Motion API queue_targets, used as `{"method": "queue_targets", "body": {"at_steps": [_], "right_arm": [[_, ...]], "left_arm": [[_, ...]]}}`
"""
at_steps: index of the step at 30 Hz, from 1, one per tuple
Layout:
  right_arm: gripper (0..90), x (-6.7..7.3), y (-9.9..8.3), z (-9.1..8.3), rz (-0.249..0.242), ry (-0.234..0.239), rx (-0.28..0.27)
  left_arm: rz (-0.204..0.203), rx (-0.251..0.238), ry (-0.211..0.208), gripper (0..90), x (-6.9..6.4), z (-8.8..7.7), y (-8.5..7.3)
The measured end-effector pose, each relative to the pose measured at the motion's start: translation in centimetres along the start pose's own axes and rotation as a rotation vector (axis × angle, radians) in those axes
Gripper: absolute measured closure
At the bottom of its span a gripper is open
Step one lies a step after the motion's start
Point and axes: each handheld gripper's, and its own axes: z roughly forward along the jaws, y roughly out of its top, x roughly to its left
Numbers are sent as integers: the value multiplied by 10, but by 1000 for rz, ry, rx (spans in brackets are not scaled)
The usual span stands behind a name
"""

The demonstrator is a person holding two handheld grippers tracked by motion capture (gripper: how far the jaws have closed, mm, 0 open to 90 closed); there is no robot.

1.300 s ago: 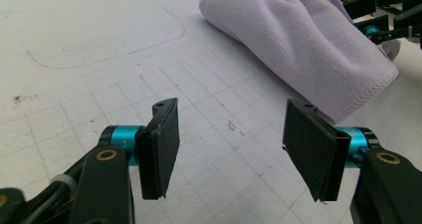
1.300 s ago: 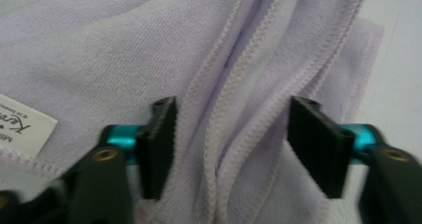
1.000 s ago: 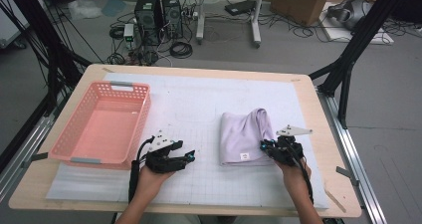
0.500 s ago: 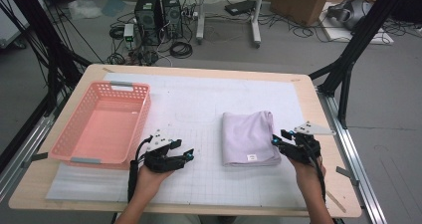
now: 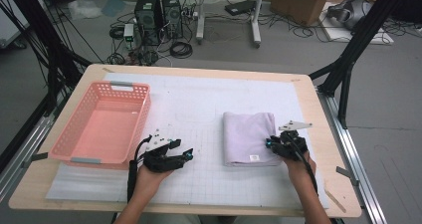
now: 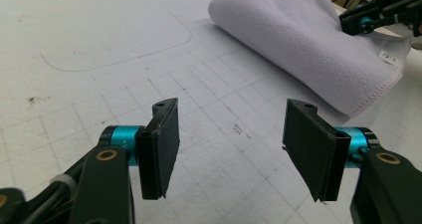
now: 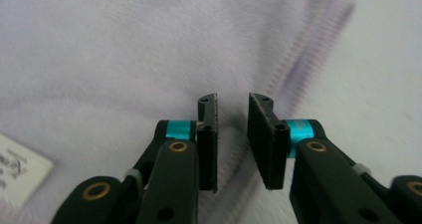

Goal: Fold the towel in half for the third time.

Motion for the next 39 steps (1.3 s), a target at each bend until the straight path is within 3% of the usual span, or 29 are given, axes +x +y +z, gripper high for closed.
{"method": "queue_targets", "body": {"at_steps": [4,9,13,20,26,30,33,36,39], "right_arm": [[730,-6,-3,-9,3,3,-3],[660,-2,22,-11,-23,17,-103],[656,4,48,8,-53,56,-126],[625,20,80,53,-71,86,-59],[646,37,97,78,-77,124,-38],[607,44,96,88,-69,149,-24],[576,38,96,76,-45,172,-80],[674,28,94,60,-52,119,-112],[723,16,85,52,-75,39,-67]], "left_arm": [[1,-2,4,396,0,-1,1],[0,-9,5,395,0,-1,1],[2,-4,4,394,0,-1,1],[9,-9,-2,395,-1,-1,1],[8,-6,-5,393,-1,0,1],[6,-9,-10,393,-2,0,1],[8,-7,-7,392,-1,-1,1],[6,-10,-5,392,-1,-1,1],[5,-11,-3,392,-1,-1,1]]}}
